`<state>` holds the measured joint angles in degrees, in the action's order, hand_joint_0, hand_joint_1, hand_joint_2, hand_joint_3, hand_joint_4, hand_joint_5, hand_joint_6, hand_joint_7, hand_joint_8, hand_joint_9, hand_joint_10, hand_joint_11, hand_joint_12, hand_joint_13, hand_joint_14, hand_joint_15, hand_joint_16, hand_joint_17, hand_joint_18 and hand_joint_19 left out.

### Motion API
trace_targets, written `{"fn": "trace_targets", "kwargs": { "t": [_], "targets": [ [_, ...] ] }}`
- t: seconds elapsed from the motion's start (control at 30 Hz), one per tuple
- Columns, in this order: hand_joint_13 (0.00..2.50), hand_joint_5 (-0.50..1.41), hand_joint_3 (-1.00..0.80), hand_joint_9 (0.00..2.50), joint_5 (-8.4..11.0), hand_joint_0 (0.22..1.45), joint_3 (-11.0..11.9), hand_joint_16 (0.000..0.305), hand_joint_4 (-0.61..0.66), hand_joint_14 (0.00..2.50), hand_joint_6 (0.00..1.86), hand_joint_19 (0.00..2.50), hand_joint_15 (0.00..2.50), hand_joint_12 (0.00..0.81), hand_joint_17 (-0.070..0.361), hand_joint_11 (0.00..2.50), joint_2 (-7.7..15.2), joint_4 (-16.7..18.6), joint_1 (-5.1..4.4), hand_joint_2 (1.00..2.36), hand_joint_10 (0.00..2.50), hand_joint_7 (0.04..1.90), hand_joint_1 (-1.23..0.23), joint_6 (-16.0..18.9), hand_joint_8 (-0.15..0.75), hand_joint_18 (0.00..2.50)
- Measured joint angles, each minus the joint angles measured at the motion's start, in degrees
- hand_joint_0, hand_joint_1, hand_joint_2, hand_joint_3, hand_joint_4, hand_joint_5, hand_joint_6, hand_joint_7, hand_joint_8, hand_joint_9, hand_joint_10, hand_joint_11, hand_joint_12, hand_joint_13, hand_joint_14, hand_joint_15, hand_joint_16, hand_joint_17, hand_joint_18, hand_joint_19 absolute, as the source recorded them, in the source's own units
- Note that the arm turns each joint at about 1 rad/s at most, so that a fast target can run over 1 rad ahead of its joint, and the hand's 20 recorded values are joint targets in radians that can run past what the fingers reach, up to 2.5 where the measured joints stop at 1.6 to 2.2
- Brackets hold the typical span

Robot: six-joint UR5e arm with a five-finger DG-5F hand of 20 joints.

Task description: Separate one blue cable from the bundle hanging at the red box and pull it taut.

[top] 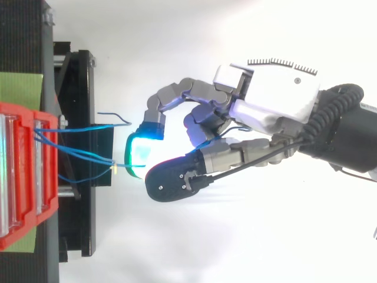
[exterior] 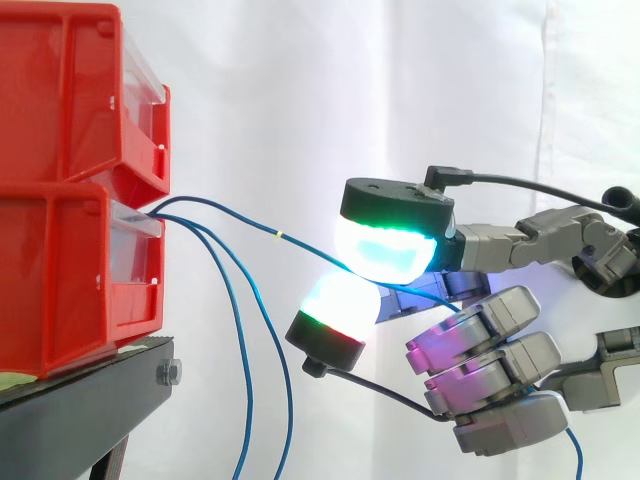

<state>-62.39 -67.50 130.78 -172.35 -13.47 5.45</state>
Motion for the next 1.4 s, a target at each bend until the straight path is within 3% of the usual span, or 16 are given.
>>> {"fn": "trace_targets", "kwargs": {
  "t": [1.4],
  "targets": [
    [0.74, -0.21, -0.35, 0.79, 0.25, 0.69, -0.06, 0.038, 0.04, 2.50, 0.89, 1.61, 1.27, 0.341, 0.086, 1.19, 0.00, 0.00, 0.01, 1.01, 1.75, 0.98, -0.69, 0.00, 0.280, 1.22]
  ]
}}
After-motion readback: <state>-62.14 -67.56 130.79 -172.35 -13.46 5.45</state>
